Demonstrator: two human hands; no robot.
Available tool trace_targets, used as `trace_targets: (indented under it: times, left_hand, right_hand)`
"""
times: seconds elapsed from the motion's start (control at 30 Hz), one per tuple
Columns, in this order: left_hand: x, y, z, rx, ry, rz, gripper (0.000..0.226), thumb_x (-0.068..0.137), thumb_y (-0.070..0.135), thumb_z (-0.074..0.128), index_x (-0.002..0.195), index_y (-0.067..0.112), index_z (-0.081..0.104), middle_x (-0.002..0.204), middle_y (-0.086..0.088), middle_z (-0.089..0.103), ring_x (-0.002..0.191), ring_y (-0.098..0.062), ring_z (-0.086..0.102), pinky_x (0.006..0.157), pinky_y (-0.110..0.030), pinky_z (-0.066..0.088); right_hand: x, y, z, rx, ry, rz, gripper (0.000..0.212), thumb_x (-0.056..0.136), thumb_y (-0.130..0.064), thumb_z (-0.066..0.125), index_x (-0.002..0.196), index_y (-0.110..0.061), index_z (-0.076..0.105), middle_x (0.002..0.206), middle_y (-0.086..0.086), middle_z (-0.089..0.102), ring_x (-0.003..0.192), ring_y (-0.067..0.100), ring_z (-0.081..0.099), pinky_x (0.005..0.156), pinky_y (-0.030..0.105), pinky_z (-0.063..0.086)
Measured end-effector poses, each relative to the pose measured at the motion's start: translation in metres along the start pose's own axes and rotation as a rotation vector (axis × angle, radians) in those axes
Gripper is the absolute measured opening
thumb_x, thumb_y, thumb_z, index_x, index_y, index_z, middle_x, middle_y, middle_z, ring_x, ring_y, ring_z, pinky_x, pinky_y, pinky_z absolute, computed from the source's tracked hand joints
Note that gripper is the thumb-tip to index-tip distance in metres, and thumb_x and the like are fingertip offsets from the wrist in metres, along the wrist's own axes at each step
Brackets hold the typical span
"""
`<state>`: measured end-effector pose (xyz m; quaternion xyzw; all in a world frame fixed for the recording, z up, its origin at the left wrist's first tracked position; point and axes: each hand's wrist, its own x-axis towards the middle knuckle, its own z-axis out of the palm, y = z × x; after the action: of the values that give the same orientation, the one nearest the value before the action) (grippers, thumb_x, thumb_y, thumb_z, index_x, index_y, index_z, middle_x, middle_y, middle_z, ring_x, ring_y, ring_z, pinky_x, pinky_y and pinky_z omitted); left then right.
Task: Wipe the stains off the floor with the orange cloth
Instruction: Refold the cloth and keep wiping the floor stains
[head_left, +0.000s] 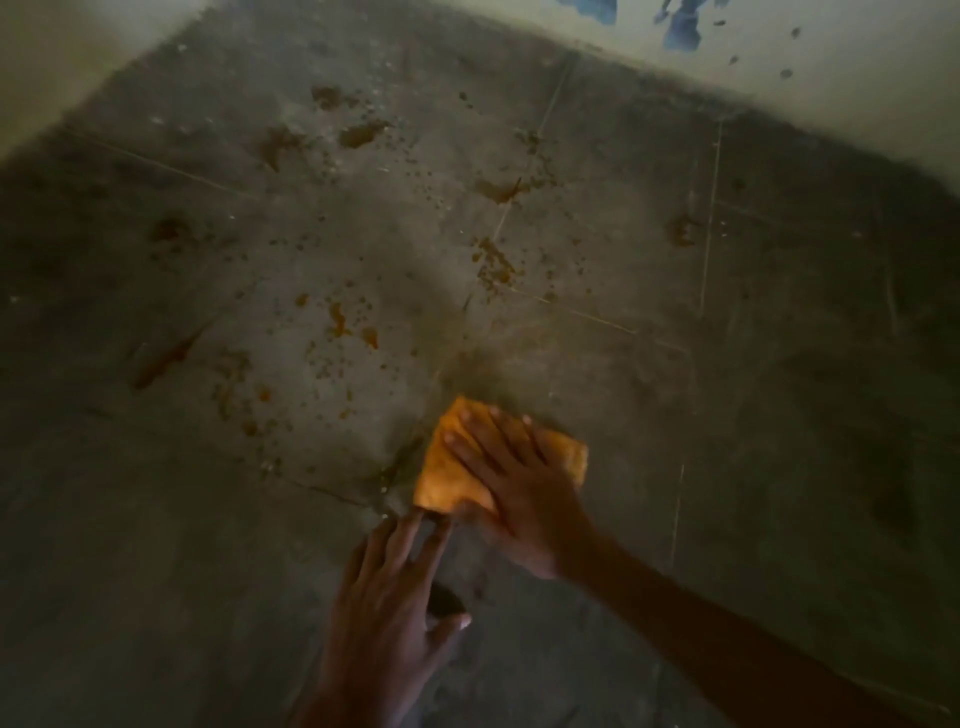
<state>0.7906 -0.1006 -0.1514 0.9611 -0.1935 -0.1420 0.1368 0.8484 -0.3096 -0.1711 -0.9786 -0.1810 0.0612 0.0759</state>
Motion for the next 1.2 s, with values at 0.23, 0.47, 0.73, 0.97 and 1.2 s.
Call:
trace_targets:
  times: [0.23,0.47,0.73,0.97,1.2]
  left_hand:
    - [-0.017,-0.029,-0.006,-0.055,0.199,-0.152,0.081,0.064,0.068,0.058,0.133,0.025,0.055,0.132,-0.004,0.057,0.114,-0.028,0.056,0.082,-0.042,0.053]
    - [-0.035,-0.128,-0.036,-0.023,0.252,-0.578,0.119,0.061,0.09,0.042,0.152,0.017,0.021,0.161,-0.008,0.017,0.149,-0.03,0.011,0.119,-0.05,0.017]
    - [-0.035,-0.141,-0.032,-0.059,0.236,-0.596,0.132,0.056,0.098,0.038,0.155,0.017,0.008,0.164,-0.004,-0.001,0.151,-0.022,-0.007,0.122,-0.048,0.001]
    - [-0.037,-0.157,-0.046,-0.201,0.303,-0.582,0.122,0.06,0.09,0.048,0.154,0.022,0.012,0.164,0.0,0.005,0.151,-0.02,-0.001,0.122,-0.049,0.01]
    - [-0.026,-0.262,-0.08,-0.141,0.324,-0.751,0.143,0.044,0.1,0.041,0.155,0.015,0.007,0.164,-0.002,-0.001,0.15,-0.022,-0.008,0.122,-0.048,0.0]
  right_hand:
    - [0.114,0.068,-0.017,0.0,0.146,0.56,0.08,0.09,-0.068,0.014,0.158,-0.027,0.015,0.167,0.004,0.014,0.152,0.035,0.015,0.122,0.057,0.013]
    - [-0.002,-0.048,0.012,-0.079,0.006,-0.194,0.072,0.093,-0.069,0.035,0.155,-0.034,0.029,0.167,-0.004,0.015,0.152,0.029,0.021,0.12,0.055,0.02]
    - [0.166,-0.08,0.007,-0.022,0.149,0.255,0.083,0.093,-0.071,0.028,0.156,-0.018,0.028,0.163,0.014,0.026,0.149,0.041,0.022,0.117,0.063,0.02]
    - [0.011,-0.103,0.007,-0.052,-0.02,-0.267,0.076,0.094,-0.067,0.04,0.158,-0.028,0.023,0.168,-0.001,0.01,0.154,0.026,0.013,0.115,0.059,0.024]
    - [0.216,-0.181,0.015,-0.068,0.026,-0.309,0.083,0.089,-0.074,0.031,0.158,-0.029,0.018,0.168,0.003,0.014,0.153,0.031,0.014,0.118,0.057,0.02]
